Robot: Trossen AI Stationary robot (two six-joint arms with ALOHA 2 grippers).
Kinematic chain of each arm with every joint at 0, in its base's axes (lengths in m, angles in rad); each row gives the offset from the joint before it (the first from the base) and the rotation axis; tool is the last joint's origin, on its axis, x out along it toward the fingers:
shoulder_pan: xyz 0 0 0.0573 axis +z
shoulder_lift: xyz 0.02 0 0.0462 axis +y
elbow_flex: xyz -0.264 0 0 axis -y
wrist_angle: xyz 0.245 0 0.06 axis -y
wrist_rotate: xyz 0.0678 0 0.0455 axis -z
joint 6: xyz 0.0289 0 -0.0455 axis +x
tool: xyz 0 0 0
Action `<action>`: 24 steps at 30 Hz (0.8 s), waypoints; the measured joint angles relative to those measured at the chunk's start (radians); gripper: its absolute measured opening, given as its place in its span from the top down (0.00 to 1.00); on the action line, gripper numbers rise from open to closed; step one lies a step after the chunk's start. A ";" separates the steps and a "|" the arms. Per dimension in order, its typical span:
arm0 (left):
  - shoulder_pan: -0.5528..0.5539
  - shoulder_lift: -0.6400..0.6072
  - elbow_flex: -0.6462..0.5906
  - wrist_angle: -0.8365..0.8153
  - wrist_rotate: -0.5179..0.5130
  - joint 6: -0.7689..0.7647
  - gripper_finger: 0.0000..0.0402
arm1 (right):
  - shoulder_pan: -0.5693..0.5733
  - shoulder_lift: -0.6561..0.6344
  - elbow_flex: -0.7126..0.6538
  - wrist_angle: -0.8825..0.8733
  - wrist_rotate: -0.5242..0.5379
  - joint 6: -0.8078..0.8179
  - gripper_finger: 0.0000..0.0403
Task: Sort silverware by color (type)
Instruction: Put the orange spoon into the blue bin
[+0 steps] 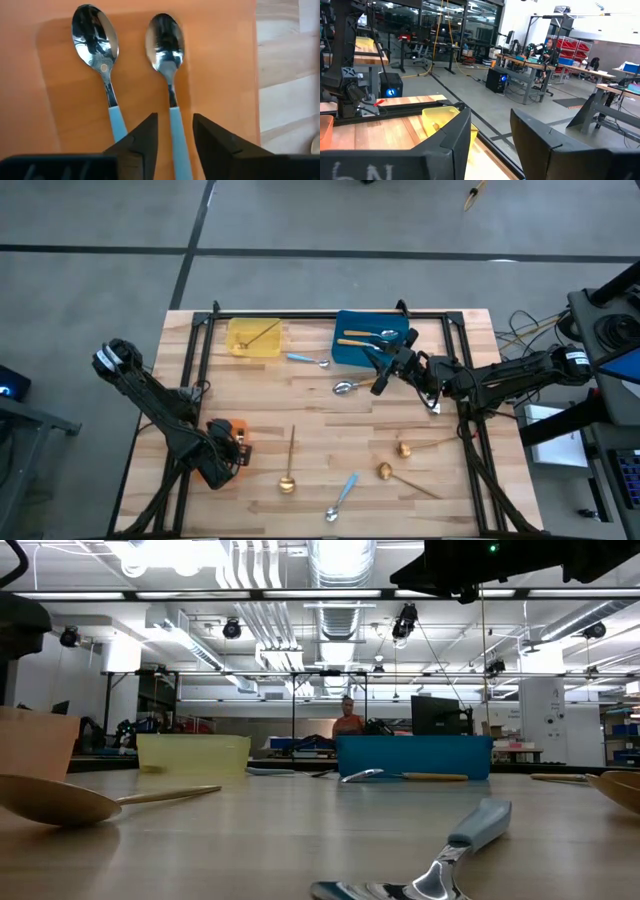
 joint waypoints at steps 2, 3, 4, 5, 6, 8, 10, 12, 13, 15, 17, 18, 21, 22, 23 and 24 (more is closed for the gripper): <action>0.000 0.000 0.014 -0.002 0.001 0.024 0.71 | 0.000 0.000 0.000 0.000 0.000 0.000 0.67; 0.000 0.000 0.026 -0.002 0.000 0.034 0.69 | 0.000 0.000 0.000 0.000 0.000 0.000 0.67; 0.000 0.000 0.041 -0.011 0.001 0.042 0.68 | 0.000 0.000 0.000 0.000 0.000 0.000 0.67; 0.000 0.000 0.060 -0.027 0.001 0.050 0.68 | 0.000 0.000 0.000 0.000 0.000 0.000 0.66; 0.000 0.000 0.082 -0.048 0.001 0.060 0.67 | 0.000 0.000 0.000 0.000 0.000 0.000 0.66; 0.000 0.000 0.135 -0.109 0.001 0.077 0.67 | 0.000 0.000 0.000 0.000 0.000 0.000 0.66; 0.000 0.000 0.194 -0.190 0.000 0.093 0.67 | 0.000 0.000 0.000 0.000 0.000 0.001 0.66; 0.000 0.000 0.255 -0.274 -0.018 0.126 0.68 | 0.000 0.000 0.000 0.000 0.000 0.001 0.67; 0.000 0.000 0.287 -0.307 -0.046 0.152 0.68 | 0.000 0.000 0.000 0.000 0.000 0.001 0.67; 0.000 0.000 0.342 -0.341 -0.132 0.222 0.68 | 0.000 0.000 0.000 0.000 0.000 0.003 0.68; 0.000 0.000 0.386 -0.346 -0.230 0.298 0.69 | 0.000 0.000 0.000 0.000 0.000 0.003 0.69; 0.000 0.000 0.405 -0.344 -0.281 0.335 0.69 | 0.000 0.000 0.000 0.000 0.000 0.003 0.69; 0.000 0.000 0.441 -0.337 -0.406 0.419 0.70 | 0.000 0.000 0.000 0.000 0.000 0.003 0.70; 0.000 0.000 0.449 -0.335 -0.440 0.443 0.70 | 0.000 0.000 0.000 0.000 0.000 0.003 0.70; 0.000 0.000 0.455 -0.332 -0.469 0.470 0.70 | 0.000 0.000 0.000 0.000 0.000 0.003 0.70; 0.000 0.000 0.458 -0.319 -0.497 0.509 0.71 | 0.000 0.000 0.000 0.000 0.000 0.003 0.70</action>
